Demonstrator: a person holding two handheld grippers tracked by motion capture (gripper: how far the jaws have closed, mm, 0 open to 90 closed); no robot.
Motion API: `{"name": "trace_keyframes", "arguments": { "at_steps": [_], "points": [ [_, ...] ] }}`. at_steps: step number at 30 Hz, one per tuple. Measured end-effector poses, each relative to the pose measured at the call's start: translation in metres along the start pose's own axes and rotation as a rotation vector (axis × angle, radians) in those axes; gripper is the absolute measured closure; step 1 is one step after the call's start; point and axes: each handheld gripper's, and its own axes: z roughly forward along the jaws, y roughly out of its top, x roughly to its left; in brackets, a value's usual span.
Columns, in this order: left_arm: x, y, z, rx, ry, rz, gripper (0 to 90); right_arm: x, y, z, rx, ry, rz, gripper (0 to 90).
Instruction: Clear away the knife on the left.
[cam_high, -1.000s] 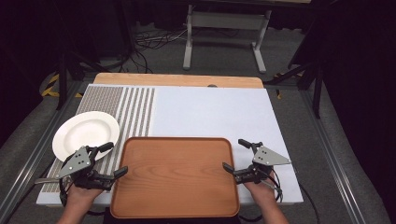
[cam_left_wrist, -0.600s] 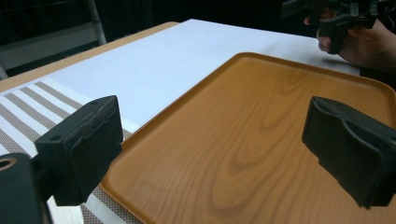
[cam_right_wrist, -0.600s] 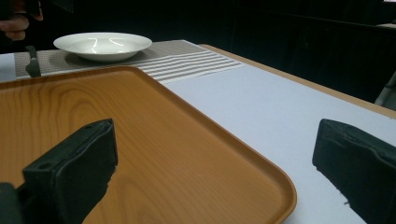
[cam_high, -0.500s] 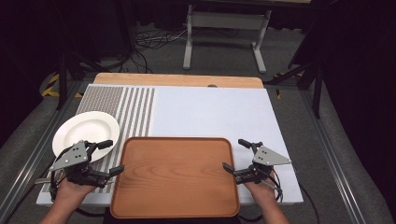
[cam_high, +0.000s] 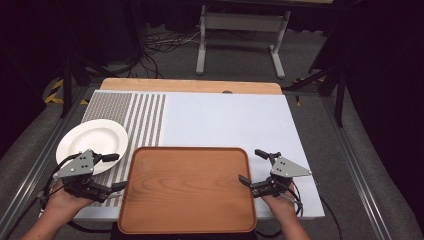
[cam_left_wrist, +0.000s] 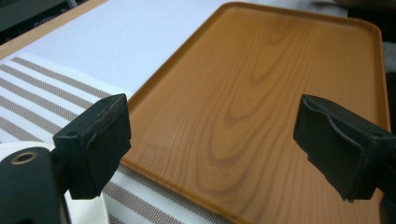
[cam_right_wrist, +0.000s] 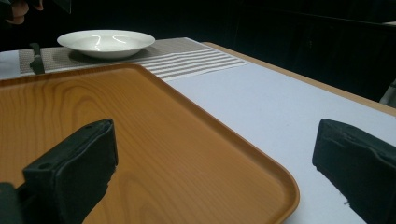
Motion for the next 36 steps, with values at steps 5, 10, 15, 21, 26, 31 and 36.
{"name": "trace_keyframes", "arguments": {
  "at_steps": [5, 10, 15, 21, 26, 31, 36],
  "points": [
    [0.001, 0.002, -0.006, 0.064, -0.005, 0.028, 15.5, 0.0, 0.0, 0.0, 0.002, 0.002, -0.001, 0.7],
    [0.003, 0.002, -0.01, 0.112, -0.023, 0.04, 16.8, 0.0, -0.001, 0.001, 0.008, 0.006, -0.002, 0.7],
    [0.006, 0.0, -0.015, 0.165, -0.03, 0.05, 17.5, 0.0, -0.001, 0.001, 0.005, 0.008, 0.0, 0.7],
    [0.008, -0.001, -0.018, 0.208, -0.037, 0.061, 18.3, 0.0, -0.001, 0.001, 0.006, 0.01, -0.001, 0.7],
    [0.009, -0.003, -0.024, 0.233, -0.04, 0.069, 20.1, 0.0, -0.001, 0.001, 0.006, 0.011, -0.002, 0.7],
    [0.011, -0.005, -0.03, 0.265, -0.037, 0.081, 21.1, 0.0, -0.001, 0.001, 0.006, 0.014, 0.0, 0.7],
    [0.015, -0.008, -0.034, 0.291, -0.032, 0.078, 21.2, 0.0, -0.001, 0.001, 0.007, 0.014, -0.001, 0.7]
  ]
}}
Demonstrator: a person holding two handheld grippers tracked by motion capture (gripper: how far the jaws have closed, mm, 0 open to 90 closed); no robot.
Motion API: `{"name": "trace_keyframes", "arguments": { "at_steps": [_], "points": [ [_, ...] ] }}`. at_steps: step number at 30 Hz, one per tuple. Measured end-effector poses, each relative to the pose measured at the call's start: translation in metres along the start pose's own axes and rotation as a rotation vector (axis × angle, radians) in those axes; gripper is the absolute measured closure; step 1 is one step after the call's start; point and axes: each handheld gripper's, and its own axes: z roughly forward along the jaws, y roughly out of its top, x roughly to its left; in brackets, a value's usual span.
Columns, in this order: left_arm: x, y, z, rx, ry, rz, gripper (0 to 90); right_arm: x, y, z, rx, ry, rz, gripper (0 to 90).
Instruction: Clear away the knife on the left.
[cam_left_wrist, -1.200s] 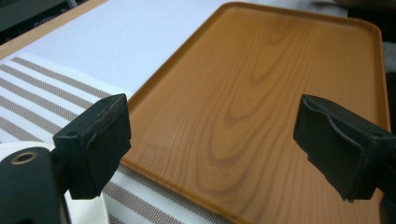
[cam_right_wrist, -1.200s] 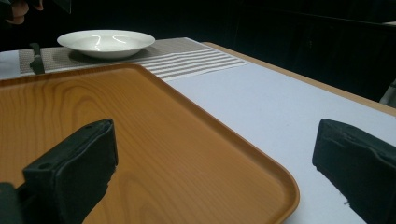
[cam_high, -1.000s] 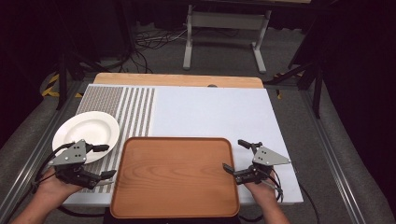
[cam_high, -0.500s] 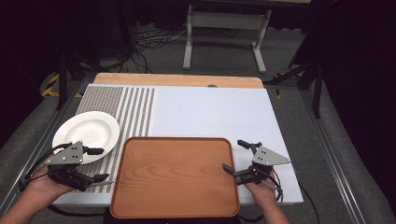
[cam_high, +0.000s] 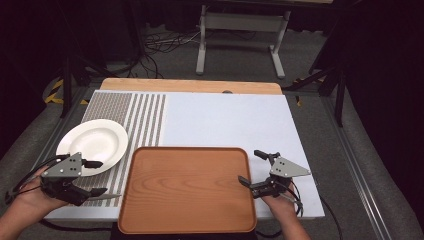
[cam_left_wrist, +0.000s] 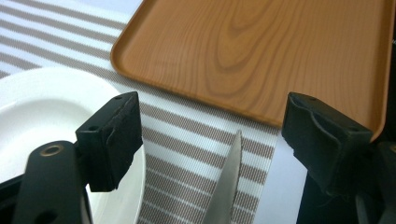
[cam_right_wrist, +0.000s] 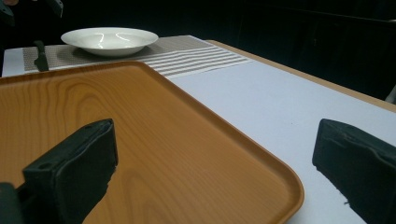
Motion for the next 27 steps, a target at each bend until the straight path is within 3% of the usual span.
{"name": "trace_keyframes", "arguments": {
  "at_steps": [27],
  "points": [
    [0.013, -0.028, -0.009, 0.246, -0.067, 0.066, 31.5, 0.0, 0.0, 0.001, 0.009, 0.011, -0.002, 0.7]
  ]
}}
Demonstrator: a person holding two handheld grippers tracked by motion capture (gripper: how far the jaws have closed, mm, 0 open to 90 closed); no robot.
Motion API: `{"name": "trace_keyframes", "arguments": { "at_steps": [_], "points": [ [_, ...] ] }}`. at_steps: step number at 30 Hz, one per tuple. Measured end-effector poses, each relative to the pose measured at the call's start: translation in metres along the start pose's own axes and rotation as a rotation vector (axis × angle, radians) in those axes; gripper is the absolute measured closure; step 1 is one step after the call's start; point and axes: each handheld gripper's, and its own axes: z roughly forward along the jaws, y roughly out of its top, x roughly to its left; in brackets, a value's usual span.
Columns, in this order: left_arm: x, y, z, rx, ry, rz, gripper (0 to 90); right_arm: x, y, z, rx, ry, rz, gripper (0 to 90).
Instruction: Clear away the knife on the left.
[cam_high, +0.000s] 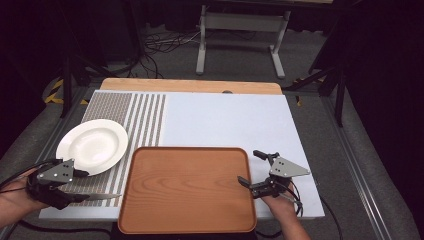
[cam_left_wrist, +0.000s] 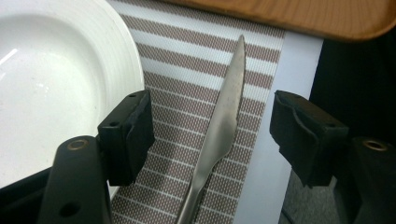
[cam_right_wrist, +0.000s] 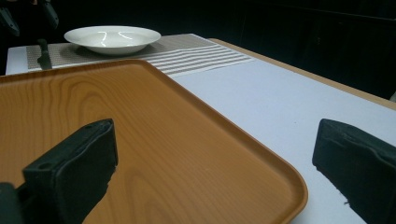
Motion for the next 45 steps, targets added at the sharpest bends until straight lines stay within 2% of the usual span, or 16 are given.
{"name": "trace_keyframes", "arguments": {
  "at_steps": [5, 9, 11, 12, 15, 19, 21, 24, 27, 33, 38, 41, 44, 45],
  "points": [
    [0.003, -0.004, 0.004, 0.043, -0.02, 0.008, 33.4, 0.0, 0.0, 0.0, 0.001, 0.004, 0.003, 0.7],
    [0.007, -0.007, 0.008, 0.112, -0.039, 0.024, 35.9, 0.0, 0.0, 0.001, -0.001, 0.008, 0.003, 0.7],
    [0.007, -0.008, 0.009, 0.125, -0.045, 0.029, 36.6, 0.0, 0.0, 0.001, 0.0, 0.008, 0.002, 0.7],
    [0.008, -0.008, 0.01, 0.151, -0.046, 0.043, 36.6, 0.0, 0.0, 0.001, 0.0, 0.009, 0.002, 0.7],
    [0.009, -0.009, 0.012, 0.17, -0.056, 0.055, 41.8, 0.0, -0.001, 0.001, 0.002, 0.008, 0.002, 0.7],
    [0.012, -0.01, 0.015, 0.219, -0.068, 0.076, 46.8, 0.0, -0.001, 0.001, 0.002, 0.01, 0.002, 0.7],
    [0.013, -0.009, 0.018, 0.269, -0.076, 0.089, 49.0, 0.0, -0.001, 0.001, 0.003, 0.012, 0.003, 0.7],
    [0.016, -0.008, 0.021, 0.305, -0.083, 0.109, 49.1, 0.0, -0.001, 0.001, 0.003, 0.014, 0.003, 0.7],
    [0.017, -0.008, 0.022, 0.328, -0.089, 0.121, 53.3, 0.0, -0.001, 0.001, 0.004, 0.015, 0.002, 0.7],
    [0.02, -0.007, 0.028, 0.405, -0.108, 0.167, 64.4, -0.001, -0.001, 0.001, 0.006, 0.018, 0.002, 0.7],
    [0.021, -0.007, 0.029, 0.433, -0.119, 0.187, 71.1, -0.001, -0.002, 0.001, 0.007, 0.022, 0.004, 0.7],
    [0.022, -0.007, 0.029, 0.451, -0.11, 0.216, 76.4, -0.001, -0.002, 0.002, 0.008, 0.026, 0.005, 0.7],
    [0.023, -0.005, 0.03, 0.46, -0.119, 0.234, 77.9, -0.001, -0.002, 0.001, 0.009, 0.029, 0.002, 0.7],
    [0.023, -0.004, 0.031, 0.471, -0.119, 0.254, 77.9, -0.001, -0.002, 0.001, 0.008, 0.03, 0.002, 0.7]
  ]
}}
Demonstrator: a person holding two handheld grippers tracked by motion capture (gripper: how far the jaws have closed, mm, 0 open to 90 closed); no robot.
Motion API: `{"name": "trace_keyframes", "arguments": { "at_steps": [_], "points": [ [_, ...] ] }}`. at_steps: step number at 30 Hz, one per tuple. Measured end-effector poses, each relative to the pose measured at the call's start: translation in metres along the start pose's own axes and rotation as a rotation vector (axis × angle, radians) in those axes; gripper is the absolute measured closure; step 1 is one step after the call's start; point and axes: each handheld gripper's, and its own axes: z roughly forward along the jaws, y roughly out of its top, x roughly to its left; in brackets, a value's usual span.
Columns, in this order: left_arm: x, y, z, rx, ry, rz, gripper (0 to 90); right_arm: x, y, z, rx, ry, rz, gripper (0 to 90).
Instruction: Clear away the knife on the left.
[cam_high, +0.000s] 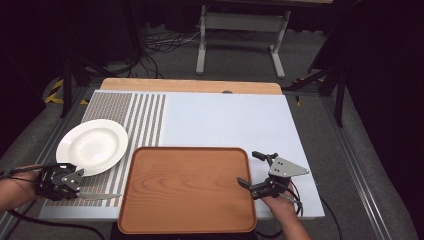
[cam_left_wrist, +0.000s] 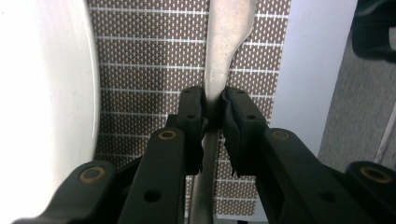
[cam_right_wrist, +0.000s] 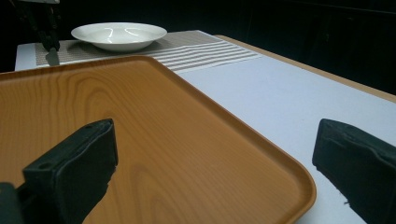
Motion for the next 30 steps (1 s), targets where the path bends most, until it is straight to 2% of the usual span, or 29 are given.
{"name": "trace_keyframes", "arguments": {
  "at_steps": [2, 7, 18, 24, 30],
  "points": [
    [0.001, 0.001, 0.001, -0.004, -0.005, 0.011, 78.9, 0.0, 0.0, 0.0, 0.0, 0.001, 0.001, 0.7],
    [-0.001, 0.0, 0.0, -0.003, 0.009, 0.015, 79.7, 0.0, 0.0, 0.0, -0.002, 0.004, 0.0, 0.7],
    [-0.002, 0.002, 0.0, 0.006, 0.01, 0.015, 80.3, 0.0, 0.0, -0.001, -0.008, 0.003, 0.0, 0.7],
    [-0.002, 0.0, -0.002, 0.003, 0.014, -0.016, 80.5, 0.0, 0.0, -0.001, -0.008, 0.004, 0.002, 0.7],
    [-0.001, -0.003, -0.011, -0.027, 0.017, -0.048, 80.7, 0.0, 0.001, -0.001, -0.012, 0.002, 0.005, 0.7]
  ]
}}
